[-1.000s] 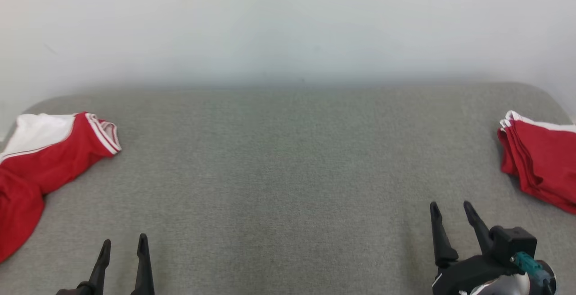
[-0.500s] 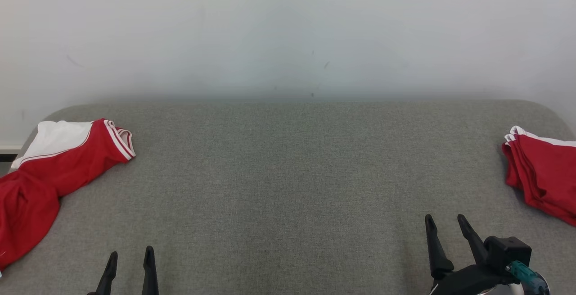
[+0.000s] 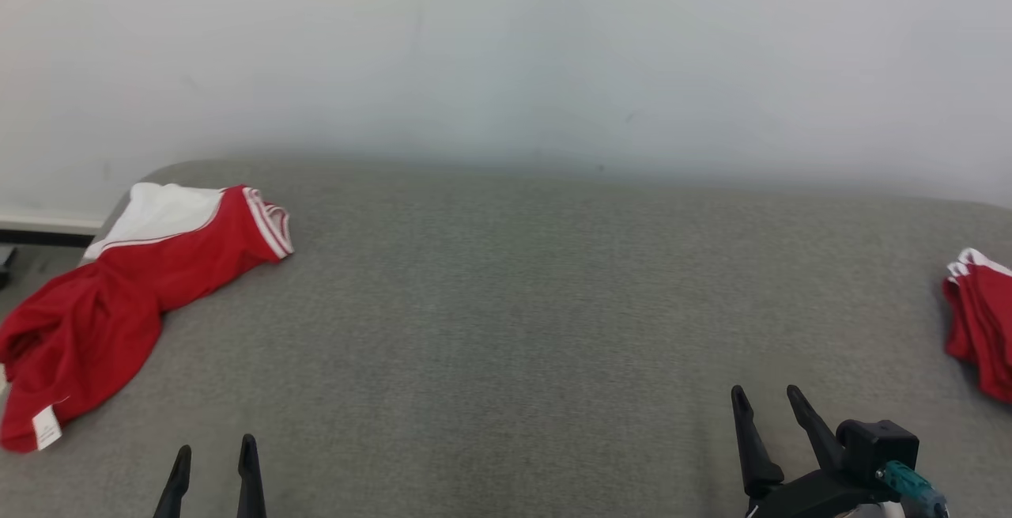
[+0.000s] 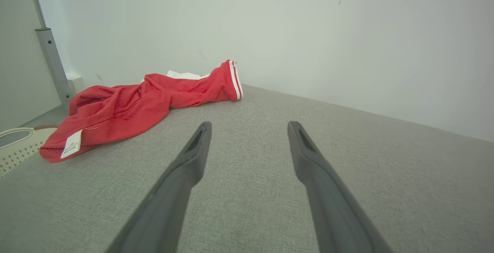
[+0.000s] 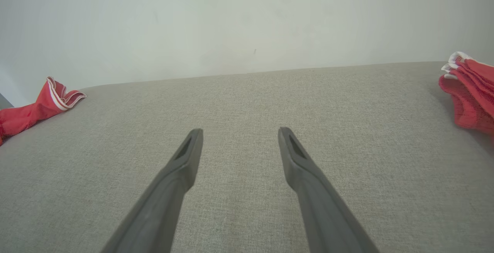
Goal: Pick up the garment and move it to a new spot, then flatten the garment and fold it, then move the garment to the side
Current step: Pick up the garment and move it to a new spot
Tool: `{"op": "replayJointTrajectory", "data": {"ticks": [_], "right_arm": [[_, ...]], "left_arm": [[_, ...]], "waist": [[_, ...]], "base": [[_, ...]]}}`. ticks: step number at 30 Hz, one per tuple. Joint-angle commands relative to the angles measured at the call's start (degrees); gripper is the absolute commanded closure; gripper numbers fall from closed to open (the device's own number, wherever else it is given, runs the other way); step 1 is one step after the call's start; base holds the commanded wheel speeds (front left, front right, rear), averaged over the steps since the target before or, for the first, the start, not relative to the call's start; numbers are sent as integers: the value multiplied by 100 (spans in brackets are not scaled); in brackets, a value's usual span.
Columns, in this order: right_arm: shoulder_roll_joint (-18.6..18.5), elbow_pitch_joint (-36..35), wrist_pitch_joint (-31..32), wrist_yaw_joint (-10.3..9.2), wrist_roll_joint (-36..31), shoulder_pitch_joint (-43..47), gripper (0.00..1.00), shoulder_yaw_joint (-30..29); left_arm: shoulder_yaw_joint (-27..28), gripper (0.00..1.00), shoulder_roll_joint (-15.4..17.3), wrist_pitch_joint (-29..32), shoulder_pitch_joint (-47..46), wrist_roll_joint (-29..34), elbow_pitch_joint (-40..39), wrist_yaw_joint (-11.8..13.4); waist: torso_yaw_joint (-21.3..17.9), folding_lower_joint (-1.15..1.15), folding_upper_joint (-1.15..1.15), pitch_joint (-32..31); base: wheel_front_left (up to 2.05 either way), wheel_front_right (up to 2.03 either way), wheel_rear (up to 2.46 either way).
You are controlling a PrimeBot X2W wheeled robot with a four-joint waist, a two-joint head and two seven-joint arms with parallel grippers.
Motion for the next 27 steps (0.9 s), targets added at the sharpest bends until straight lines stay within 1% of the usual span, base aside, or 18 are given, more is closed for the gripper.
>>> {"op": "replayJointTrajectory", "data": {"ticks": [1,3,9,10,14,21,27], "right_arm": [[7,-14,-26,-14,34,32,0,24],[6,-12,-34,-14,51,36,0,58],[6,-21,-38,-14,74,108,0,105],[6,-25,-32,-14,83,121,0,91],[7,-11,-45,-14,124,105,0,134],[6,63,-94,-14,253,116,0,272],[4,113,-80,-14,266,-21,0,403]], "left_arm": [[21,0,47,25,50,-30,-29,8],[21,0,66,27,68,4,-55,52],[22,0,145,127,93,11,-103,75],[28,0,195,160,98,17,-118,96],[71,0,255,214,155,-36,-162,127],[100,0,314,275,195,-19,-279,218],[144,0,320,262,289,-59,-368,291]], "waist": [[342,0,0,6],[550,0,0,3],[1272,0,0,-20],[1502,0,0,-25],[1878,0,0,-23],[2333,0,0,-24],[2445,0,0,40]], "base": [[0,0,0],[0,0,0],[0,0,0],[0,0,0],[0,0,0],[0,0,0],[0,0,0]]}}
